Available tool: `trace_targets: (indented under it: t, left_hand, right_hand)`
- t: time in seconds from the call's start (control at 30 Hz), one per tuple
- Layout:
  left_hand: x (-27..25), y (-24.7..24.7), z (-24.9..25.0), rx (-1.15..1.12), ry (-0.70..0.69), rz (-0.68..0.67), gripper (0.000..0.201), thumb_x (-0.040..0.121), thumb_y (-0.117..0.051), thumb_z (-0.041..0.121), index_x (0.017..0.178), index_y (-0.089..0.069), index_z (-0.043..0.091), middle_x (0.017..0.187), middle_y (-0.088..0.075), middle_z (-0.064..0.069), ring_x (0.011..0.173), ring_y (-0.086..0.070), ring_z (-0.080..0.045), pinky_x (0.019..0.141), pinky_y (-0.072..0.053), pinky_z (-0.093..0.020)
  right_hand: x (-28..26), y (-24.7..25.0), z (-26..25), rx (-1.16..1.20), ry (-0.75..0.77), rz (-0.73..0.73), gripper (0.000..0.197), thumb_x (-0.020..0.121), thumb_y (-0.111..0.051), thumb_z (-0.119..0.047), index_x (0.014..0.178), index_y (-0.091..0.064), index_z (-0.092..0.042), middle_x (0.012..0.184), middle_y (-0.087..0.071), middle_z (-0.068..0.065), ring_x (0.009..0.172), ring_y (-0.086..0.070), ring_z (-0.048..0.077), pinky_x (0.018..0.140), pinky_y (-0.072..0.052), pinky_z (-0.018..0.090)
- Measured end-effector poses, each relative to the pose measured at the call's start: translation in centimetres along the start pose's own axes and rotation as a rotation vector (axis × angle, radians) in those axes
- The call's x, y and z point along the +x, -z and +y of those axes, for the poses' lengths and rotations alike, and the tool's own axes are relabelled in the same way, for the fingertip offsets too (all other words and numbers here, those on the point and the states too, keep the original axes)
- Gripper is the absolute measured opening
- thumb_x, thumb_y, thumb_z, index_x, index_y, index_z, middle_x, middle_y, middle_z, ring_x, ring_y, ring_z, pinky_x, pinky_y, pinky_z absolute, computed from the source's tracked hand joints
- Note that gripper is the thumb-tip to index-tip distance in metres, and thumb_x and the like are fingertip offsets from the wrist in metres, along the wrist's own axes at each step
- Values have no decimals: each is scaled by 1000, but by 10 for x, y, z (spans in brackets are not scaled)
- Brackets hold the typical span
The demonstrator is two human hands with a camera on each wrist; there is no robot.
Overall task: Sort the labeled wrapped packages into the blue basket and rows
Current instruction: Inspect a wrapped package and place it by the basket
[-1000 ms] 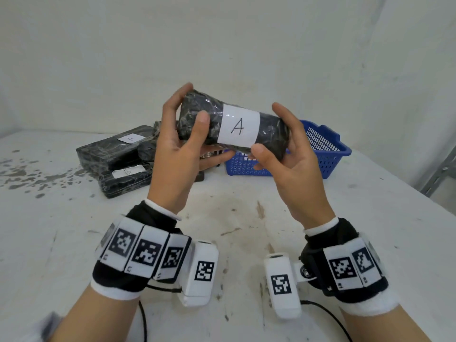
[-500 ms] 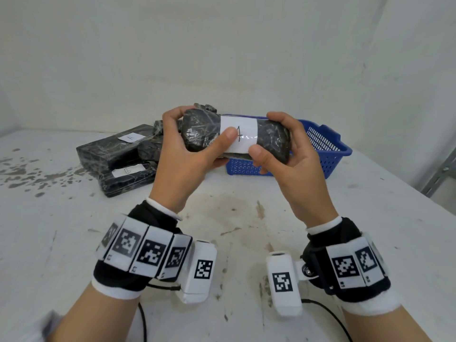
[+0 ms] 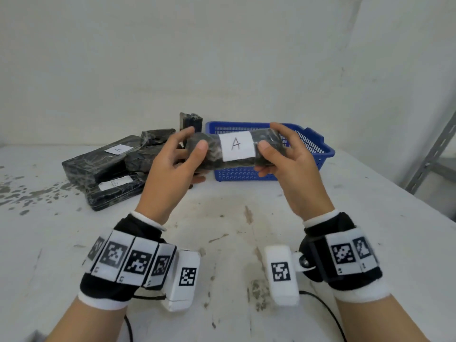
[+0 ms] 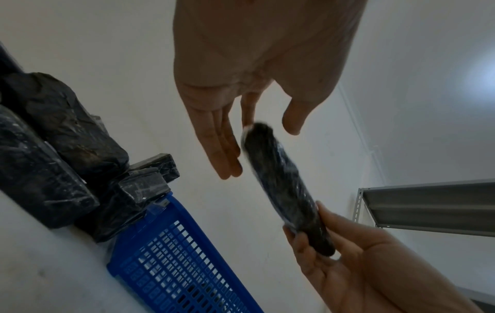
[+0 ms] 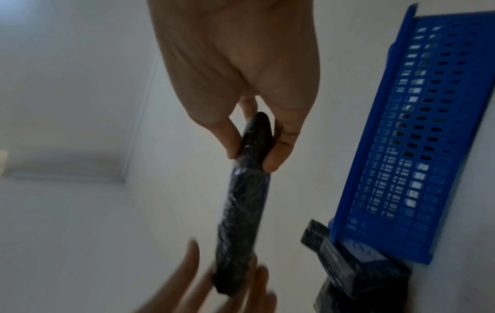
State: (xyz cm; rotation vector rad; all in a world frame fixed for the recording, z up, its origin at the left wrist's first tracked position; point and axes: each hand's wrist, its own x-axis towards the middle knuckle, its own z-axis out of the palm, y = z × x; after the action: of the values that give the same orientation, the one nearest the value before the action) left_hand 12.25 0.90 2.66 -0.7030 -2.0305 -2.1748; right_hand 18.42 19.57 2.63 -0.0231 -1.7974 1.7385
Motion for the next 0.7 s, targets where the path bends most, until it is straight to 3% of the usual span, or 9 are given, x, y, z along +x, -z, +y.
trace_targets:
  t: [0.13,0.23,0.33,0.43,0.47,0.53,0.6,0.7]
  left_hand:
    - [4,2,-6,23,26,59,30,94,-60,25,124,-57,21,99,-70,-1,83,-71,-16,75,-60,-30]
    - [8,5,-10,-9,79,90,19,96,-58,18,113,-64,16,92,-70,0,74,-69,-14,74,-59,-33]
    - [13,7,-15,-21,134,116,14,96,-58,19,107,-65,14,87,-69,0,65,-65,-12,68,-58,-28]
    - [17,8,-20,8,165,137,13,97,-55,22,99,-66,15,79,-65,0,50,-57,-8,57,-56,-22]
    - [18,10,-23,30,175,140,14,98,-55,22,96,-67,15,75,-64,0,45,-54,-6,57,-55,-24]
    - [22,14,-27,66,206,152,18,99,-54,24,91,-68,17,70,-60,0,38,-48,-2,61,-55,-29]
    - [26,20,-32,80,248,185,19,99,-53,24,88,-68,17,69,-57,-1,41,-46,-3,59,-52,-29]
    - [32,29,-40,106,309,224,19,99,-52,20,87,-66,16,70,-55,-2,51,-43,-10,58,-50,-27]
  right_hand:
    - [27,52,5,-53,-254,75,30,95,-64,-11,122,-56,-2,93,-68,13,57,-67,14,52,-51,22]
    - [37,90,17,-164,-432,70,16,96,-61,-4,108,-63,6,85,-66,14,59,-64,18,45,-50,19]
    - [43,115,35,-249,-560,198,15,96,-60,0,107,-61,10,89,-62,18,69,-58,26,41,-51,21]
    - [49,129,54,-299,-591,261,12,97,-57,2,86,-57,6,102,-58,23,73,-57,26,42,-54,23]
    - [52,132,61,-313,-583,266,13,98,-55,2,85,-57,5,105,-57,23,73,-57,25,42,-54,22]
    - [56,134,70,-366,-555,294,13,99,-56,-1,103,-58,10,112,-60,26,74,-59,23,43,-54,22]
    - [62,134,79,-382,-550,336,33,98,-60,-4,124,-51,14,121,-61,29,73,-61,23,46,-56,26]
    - [65,134,82,-531,-563,339,36,96,-65,-15,121,-59,9,107,-65,23,67,-57,24,60,-51,35]
